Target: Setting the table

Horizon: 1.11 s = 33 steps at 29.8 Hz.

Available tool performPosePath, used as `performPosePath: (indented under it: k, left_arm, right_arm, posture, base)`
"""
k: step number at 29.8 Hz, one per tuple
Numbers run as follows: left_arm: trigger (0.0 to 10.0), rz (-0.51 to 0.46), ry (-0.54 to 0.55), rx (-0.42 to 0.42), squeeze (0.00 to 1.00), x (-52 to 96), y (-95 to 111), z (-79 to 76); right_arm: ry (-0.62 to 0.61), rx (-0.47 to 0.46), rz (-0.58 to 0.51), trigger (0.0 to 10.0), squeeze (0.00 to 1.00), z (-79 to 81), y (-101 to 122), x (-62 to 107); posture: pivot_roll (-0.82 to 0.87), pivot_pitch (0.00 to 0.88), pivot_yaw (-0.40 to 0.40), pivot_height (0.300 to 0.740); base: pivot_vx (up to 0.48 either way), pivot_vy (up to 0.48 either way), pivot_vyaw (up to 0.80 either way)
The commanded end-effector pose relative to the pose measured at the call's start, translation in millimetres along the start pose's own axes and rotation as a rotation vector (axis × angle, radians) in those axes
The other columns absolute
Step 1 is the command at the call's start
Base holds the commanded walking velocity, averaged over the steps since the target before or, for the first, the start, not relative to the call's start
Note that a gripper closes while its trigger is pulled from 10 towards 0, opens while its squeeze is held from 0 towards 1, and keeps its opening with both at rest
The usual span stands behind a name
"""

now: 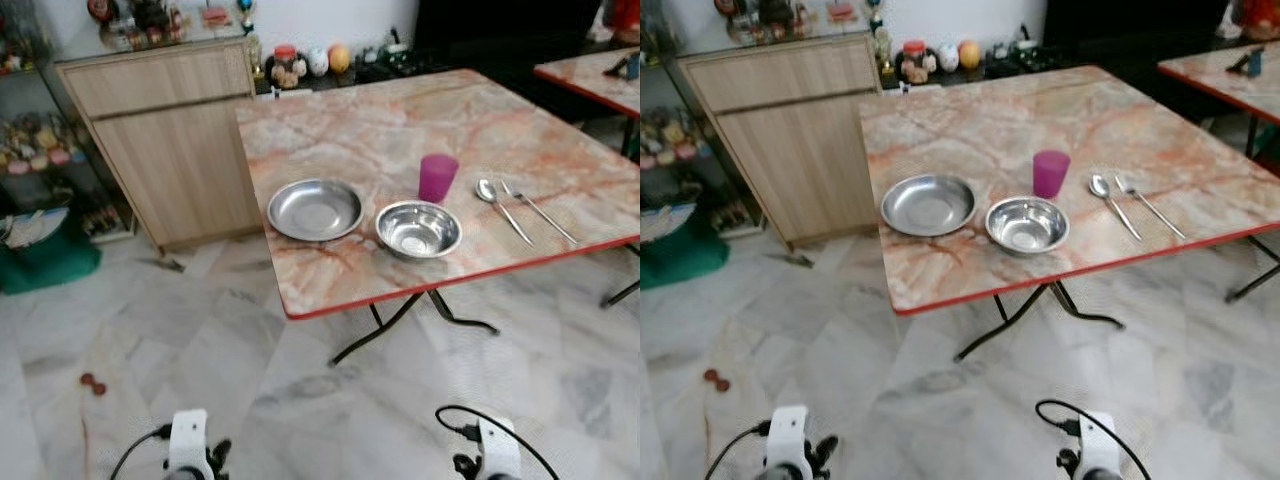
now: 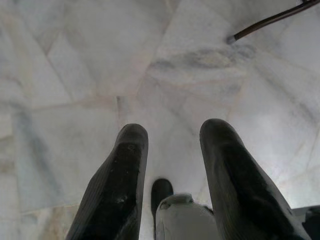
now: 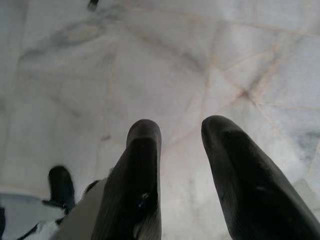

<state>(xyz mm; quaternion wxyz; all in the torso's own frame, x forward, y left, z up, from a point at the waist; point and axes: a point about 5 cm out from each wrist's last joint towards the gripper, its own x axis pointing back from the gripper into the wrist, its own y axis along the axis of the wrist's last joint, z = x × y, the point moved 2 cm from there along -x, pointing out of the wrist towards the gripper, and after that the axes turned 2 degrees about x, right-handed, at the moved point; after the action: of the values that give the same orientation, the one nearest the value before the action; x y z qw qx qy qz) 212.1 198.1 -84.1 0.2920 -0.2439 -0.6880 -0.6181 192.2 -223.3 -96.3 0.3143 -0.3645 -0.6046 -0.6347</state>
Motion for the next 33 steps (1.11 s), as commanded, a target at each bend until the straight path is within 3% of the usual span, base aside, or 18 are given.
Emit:
performPosePath:
  k: [1, 17, 30, 33]
  left_arm:
    - [10.0, 0.014, 0.023, 0.012, 0.00, 2.3, -5.1, 7.2]
    - [10.0, 0.017, 0.026, 0.013, 0.00, 2.7, -6.2, 7.1]
    - [10.0, 0.042, 0.037, 0.017, 0.00, 3.7, -11.2, 9.5]
    - [10.0, 0.049, 0.039, 0.020, 0.00, 3.9, -12.4, 9.9]
  right_arm:
    - [0.004, -0.003, 0.006, 10.0, 0.00, 2.1, -2.3, -0.1]
    - [0.001, -0.021, -0.011, 10.0, 0.00, 2.0, 0.1, -0.3]
    - [-0.009, -0.055, -0.038, 10.0, 0.00, 1.8, 2.2, -0.2]
    - [-0.012, -0.057, -0.044, 10.0, 0.00, 1.7, 2.8, -0.2]
  posture:
    - [-0.04, 0.000, 0.015, 0.707]
    - [-0.03, 0.000, 0.016, 0.707]
    - [-0.04, 0.000, 0.019, 0.707]
    - [-0.04, 0.000, 0.021, 0.707]
  base:
    - [0.000, 0.000, 0.00]
    - [0.000, 0.000, 0.00]
    - [0.000, 0.000, -0.72]
    - [0.000, 0.000, 0.00]
